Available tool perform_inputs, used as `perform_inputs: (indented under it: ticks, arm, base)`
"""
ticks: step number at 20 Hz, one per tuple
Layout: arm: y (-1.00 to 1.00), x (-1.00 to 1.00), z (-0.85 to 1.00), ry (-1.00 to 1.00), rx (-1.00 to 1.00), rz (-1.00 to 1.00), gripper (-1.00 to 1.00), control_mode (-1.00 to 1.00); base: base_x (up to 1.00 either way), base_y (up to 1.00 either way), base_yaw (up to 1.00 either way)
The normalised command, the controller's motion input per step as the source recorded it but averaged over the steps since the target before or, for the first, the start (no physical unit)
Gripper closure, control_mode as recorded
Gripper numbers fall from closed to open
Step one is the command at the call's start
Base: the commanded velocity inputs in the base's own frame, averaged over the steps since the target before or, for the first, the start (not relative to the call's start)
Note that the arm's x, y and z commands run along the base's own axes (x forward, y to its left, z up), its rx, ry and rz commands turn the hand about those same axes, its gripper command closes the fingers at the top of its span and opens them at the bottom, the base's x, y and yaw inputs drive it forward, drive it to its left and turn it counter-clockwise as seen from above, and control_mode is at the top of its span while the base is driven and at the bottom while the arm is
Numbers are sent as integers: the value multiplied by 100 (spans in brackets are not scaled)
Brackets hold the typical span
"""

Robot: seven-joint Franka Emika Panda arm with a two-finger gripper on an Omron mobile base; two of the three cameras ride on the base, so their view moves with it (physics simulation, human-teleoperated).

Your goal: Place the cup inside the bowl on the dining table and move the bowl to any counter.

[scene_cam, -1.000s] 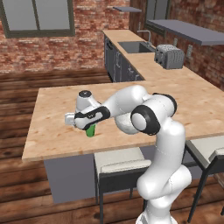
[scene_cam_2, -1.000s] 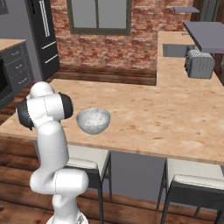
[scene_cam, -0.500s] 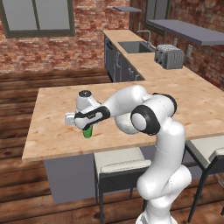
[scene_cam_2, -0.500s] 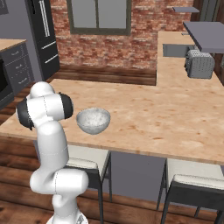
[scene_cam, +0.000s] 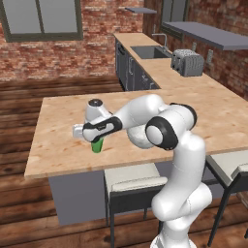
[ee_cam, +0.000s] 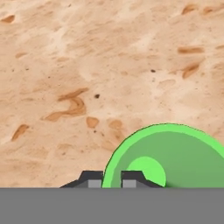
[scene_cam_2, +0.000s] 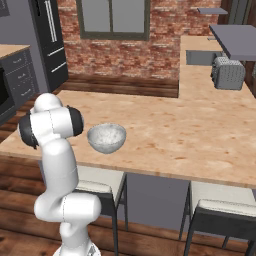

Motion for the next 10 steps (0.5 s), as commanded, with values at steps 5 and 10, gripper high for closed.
perform_inputs:
  ticks: [5, 10]
  arm:
    - [-5, 0, 18, 0, -2, 5, 100, -100]
    - [-1, 0, 23, 1, -3, 8, 100, -100]
  base:
    - [0, 0, 0]
    - [0, 0, 0]
